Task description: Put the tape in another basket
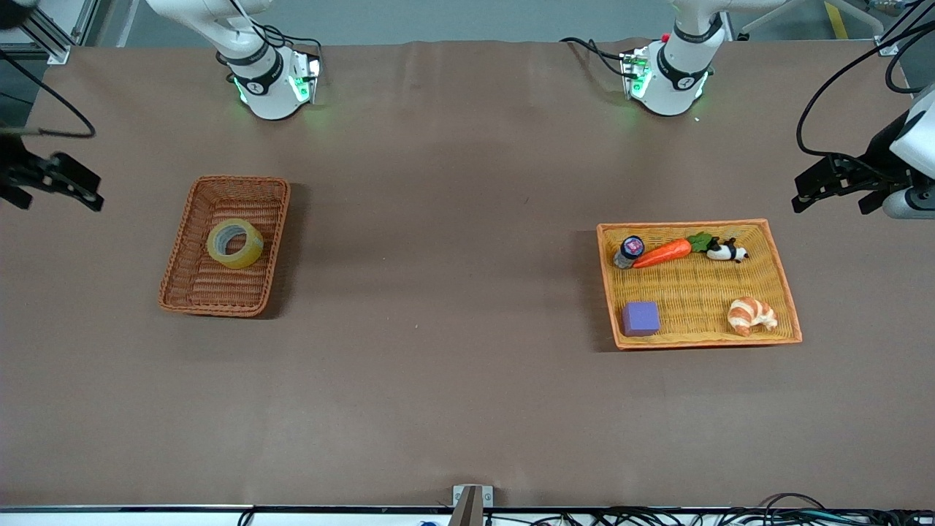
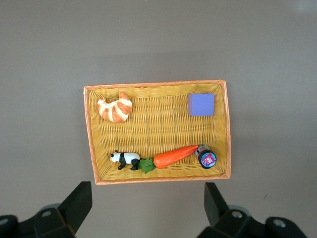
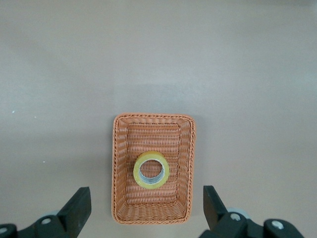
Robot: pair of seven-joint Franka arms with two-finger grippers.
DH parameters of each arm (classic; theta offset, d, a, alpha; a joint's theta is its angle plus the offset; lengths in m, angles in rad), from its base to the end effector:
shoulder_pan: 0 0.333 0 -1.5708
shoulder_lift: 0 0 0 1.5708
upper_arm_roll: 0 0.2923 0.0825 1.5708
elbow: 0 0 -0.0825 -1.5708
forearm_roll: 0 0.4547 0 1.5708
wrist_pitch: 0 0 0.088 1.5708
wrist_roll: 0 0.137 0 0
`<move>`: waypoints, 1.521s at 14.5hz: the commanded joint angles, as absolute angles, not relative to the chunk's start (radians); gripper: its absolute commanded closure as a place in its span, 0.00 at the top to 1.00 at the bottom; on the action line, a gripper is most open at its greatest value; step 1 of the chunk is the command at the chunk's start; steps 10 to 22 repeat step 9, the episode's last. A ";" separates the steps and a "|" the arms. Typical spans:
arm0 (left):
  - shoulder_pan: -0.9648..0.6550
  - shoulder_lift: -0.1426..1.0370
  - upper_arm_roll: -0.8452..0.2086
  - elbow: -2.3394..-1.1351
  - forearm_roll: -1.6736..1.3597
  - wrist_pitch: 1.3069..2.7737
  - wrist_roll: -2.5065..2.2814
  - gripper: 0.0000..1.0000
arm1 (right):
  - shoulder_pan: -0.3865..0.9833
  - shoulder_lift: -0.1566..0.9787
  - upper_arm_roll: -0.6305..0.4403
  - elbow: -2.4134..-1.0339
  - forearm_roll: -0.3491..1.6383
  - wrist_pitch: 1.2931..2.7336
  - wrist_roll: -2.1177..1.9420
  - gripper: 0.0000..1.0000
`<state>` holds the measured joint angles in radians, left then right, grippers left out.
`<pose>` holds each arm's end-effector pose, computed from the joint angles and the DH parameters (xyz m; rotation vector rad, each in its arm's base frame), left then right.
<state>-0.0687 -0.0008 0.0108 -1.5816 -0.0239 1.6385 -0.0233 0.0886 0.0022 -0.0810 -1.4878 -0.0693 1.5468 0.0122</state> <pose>0.6323 -0.0398 0.5717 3.1137 -0.0524 0.0883 0.6254 -0.0048 0.6126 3.0715 -0.0126 0.0883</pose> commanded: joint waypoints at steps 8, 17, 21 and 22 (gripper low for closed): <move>-0.075 -0.032 0.011 -1.598 0.000 1.643 -0.037 1.00 | 0.058 0.029 -0.041 -1.502 -0.040 1.543 0.009 1.00; -0.075 -0.034 0.009 -1.598 0.000 1.641 -0.037 1.00 | 0.058 0.029 -0.043 -1.509 -0.020 1.557 0.008 1.00; -0.075 -0.034 0.009 -1.598 0.000 1.641 -0.037 1.00 | 0.058 0.029 -0.043 -1.509 -0.020 1.557 0.008 1.00; -0.075 -0.034 0.009 -1.598 0.000 1.641 -0.037 1.00 | 0.058 0.029 -0.043 -1.509 -0.020 1.557 0.008 1.00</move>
